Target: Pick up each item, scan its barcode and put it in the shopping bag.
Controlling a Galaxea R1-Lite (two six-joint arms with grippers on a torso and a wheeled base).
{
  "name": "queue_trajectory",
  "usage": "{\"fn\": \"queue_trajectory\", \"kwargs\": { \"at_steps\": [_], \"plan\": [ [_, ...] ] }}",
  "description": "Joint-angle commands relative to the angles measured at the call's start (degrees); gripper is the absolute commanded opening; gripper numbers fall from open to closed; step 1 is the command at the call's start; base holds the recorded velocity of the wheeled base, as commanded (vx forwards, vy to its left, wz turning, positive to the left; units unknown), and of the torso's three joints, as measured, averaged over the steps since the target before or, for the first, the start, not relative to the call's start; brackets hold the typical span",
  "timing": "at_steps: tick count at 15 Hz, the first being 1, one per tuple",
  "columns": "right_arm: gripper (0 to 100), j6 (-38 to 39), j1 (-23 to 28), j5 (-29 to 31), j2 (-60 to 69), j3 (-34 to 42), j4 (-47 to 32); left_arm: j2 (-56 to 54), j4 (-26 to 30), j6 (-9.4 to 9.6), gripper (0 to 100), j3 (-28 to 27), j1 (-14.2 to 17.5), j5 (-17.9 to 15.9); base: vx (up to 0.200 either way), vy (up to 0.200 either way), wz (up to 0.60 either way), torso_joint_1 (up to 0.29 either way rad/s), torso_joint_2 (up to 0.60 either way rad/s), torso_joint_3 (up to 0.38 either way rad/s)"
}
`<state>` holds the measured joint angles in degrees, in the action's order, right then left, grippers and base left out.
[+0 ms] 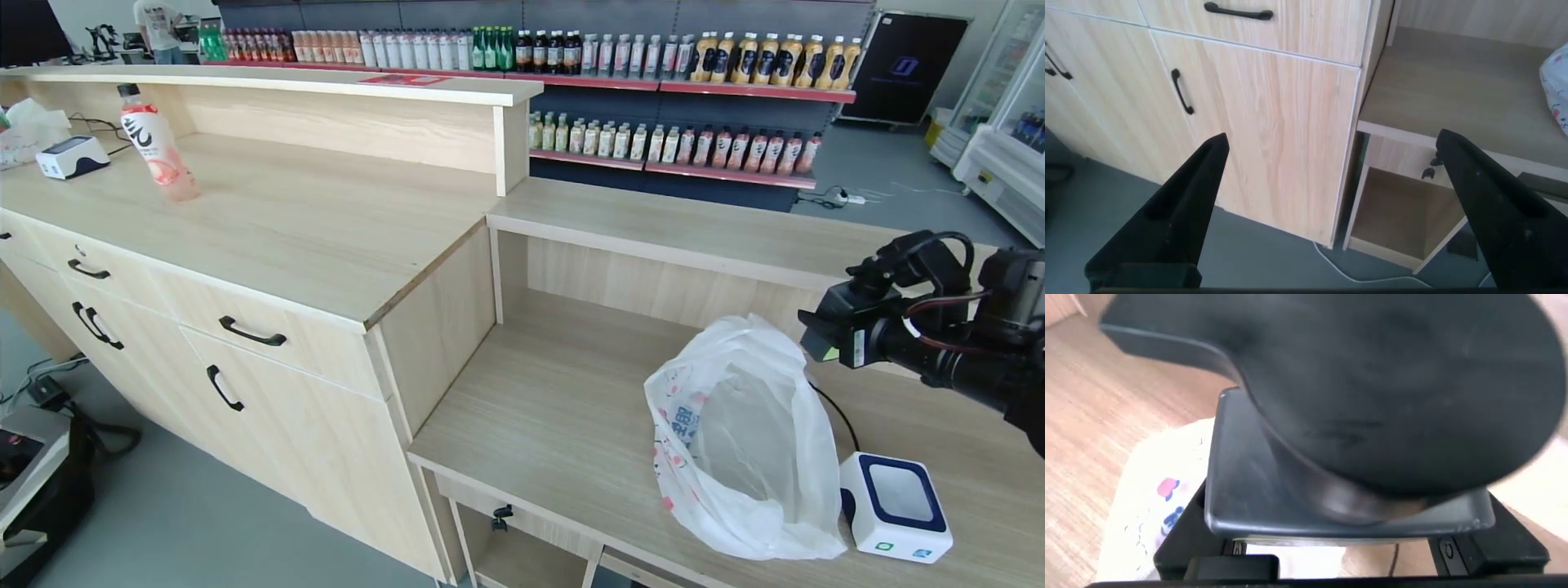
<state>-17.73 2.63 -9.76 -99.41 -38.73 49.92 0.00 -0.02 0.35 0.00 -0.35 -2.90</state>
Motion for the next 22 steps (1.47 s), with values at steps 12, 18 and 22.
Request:
{"fn": "queue_trajectory", "kwargs": {
  "at_steps": [12, 18, 22],
  "plan": [
    [0, -0.2, 0.1, -11.9, -29.1, -3.6, 14.6, 0.0, 0.0, 0.00, 100, 0.0, -0.1, 0.0, 0.000, 0.000, 0.00, 0.000, 0.00, 0.000],
    [0, -0.1, -1.5, -12.1, -33.8, -7.9, 15.7, 0.0, 0.0, 0.00, 100, 0.0, -0.1, 0.0, 0.000, 0.000, 0.00, 0.000, 0.00, 0.000],
    [0, 0.0, -2.5, -13.2, -36.8, -11.1, 16.3, 0.0, 0.0, 0.00, 100, 0.0, -0.1, 0.0, 0.000, 0.000, 0.00, 0.000, 0.00, 0.000]
  ]
}}
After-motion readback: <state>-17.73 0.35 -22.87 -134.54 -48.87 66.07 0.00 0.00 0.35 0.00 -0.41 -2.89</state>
